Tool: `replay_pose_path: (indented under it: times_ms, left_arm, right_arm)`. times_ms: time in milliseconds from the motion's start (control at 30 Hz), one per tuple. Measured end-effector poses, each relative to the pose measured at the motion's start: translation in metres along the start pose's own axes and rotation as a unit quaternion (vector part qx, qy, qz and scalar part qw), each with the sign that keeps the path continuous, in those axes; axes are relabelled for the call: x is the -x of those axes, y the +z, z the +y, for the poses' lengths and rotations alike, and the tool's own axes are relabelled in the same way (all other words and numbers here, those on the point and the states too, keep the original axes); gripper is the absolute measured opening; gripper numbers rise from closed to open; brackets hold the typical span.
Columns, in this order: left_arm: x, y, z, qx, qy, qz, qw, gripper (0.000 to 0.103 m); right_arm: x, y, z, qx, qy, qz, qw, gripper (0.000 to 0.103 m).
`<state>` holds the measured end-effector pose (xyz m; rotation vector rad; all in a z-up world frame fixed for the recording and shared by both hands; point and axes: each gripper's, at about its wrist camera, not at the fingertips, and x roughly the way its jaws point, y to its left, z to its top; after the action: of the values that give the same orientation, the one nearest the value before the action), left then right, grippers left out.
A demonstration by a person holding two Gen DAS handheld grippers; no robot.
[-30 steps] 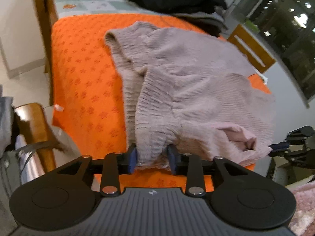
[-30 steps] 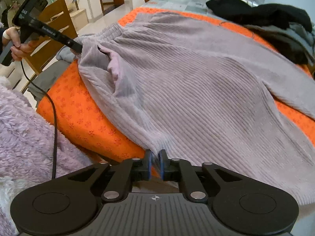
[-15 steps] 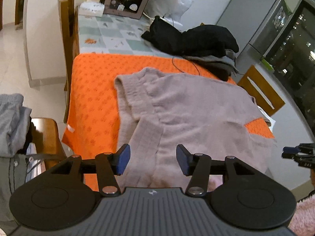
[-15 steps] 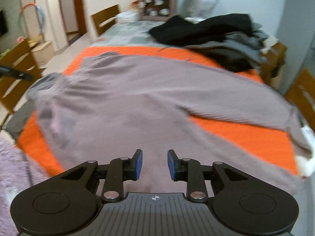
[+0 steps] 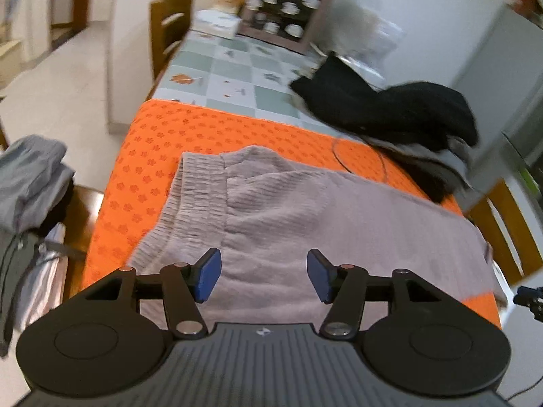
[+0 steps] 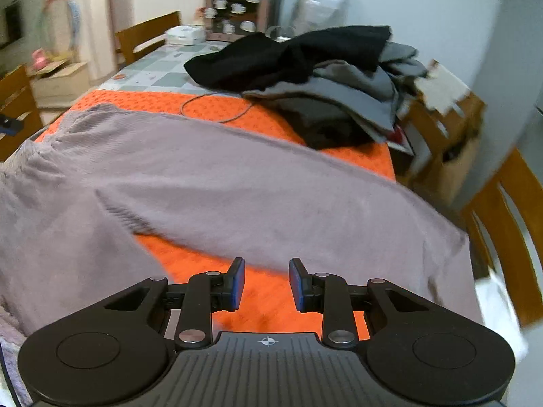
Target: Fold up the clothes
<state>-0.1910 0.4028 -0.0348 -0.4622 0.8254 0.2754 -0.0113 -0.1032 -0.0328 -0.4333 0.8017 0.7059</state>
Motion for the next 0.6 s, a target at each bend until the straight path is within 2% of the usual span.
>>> replay_pose_path:
  times_ms: [100,133,233,333,433,600]
  left_arm:
    - [-0.010,0.001,-0.024,0.014,0.029,-0.007,0.9994,0.068]
    - [-0.014,0.002,-0.032,0.010,0.038,-0.009,0.9992,0.074]
    - [-0.026,0.005,-0.054,-0.007,0.061,-0.011,0.9980,0.077]
    - [-0.039,0.013,-0.068,-0.025,0.072,-0.005,0.9971,0.080]
    - [-0.054,0.024,-0.078,-0.040,0.080,0.000,0.9960,0.081]
    - [-0.076,0.045,-0.089,-0.072,0.087,0.008,0.9935,0.084]
  right_arm:
    - [-0.023,0.016,-0.033,0.031,0.031,0.000,0.999,0.031]
    - [-0.033,0.023,-0.044,0.042,0.042,0.001,0.998,0.031]
    - [-0.061,0.042,-0.070,0.072,0.064,0.007,0.995,0.032]
    - [-0.086,0.061,-0.085,0.092,0.081,0.009,0.992,0.032]
    - [-0.113,0.079,-0.097,0.103,0.099,0.013,0.990,0.039]
    - [-0.158,0.104,-0.104,0.131,0.118,0.022,0.984,0.040]
